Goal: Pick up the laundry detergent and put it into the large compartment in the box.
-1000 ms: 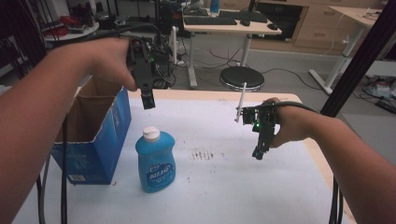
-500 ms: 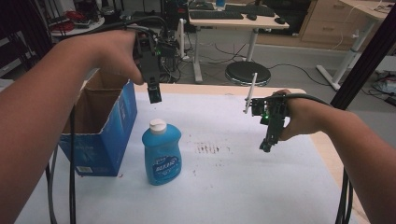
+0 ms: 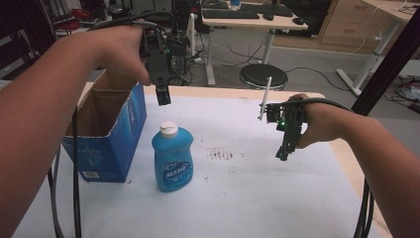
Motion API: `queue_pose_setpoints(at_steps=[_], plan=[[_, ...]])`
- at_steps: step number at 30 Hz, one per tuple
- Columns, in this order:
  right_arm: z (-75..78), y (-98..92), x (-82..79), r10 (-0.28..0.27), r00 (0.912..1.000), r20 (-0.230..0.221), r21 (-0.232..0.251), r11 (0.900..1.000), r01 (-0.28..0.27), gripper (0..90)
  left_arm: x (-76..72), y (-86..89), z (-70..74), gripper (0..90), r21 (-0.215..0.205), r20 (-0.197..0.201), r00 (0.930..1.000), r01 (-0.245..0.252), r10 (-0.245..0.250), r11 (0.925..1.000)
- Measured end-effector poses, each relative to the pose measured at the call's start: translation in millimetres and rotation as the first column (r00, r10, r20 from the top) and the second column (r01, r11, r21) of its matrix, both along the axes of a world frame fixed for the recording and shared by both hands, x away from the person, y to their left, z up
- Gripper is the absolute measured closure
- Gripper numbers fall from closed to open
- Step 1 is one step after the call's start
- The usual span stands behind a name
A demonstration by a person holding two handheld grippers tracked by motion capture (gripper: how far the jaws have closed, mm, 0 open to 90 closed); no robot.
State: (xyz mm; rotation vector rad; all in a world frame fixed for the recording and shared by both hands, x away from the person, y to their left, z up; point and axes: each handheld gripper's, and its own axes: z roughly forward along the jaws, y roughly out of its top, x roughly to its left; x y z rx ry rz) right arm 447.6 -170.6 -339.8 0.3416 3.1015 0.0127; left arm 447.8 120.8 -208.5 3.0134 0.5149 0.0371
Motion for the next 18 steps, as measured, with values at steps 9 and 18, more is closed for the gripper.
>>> queue_pose_setpoints(at_steps=[9, 18], plan=[[0.8, 0.4, -1.5, 0.004, 1.0000, 0.002, -0.015, 1.000, -0.004, 1.1, -17.3, -1.7, 9.4, 1.8, -0.020, 0.009, 0.9997, 0.023, -0.023, 0.9995], [0.7, 0.1, -0.8, 0.009, 0.9999, 0.006, -0.013, 1.000, -0.009, 1.1, -34.3, -4.4, 11.7, 1.8, -0.026, -0.004, 0.9999, 0.011, -0.011, 0.9996]])
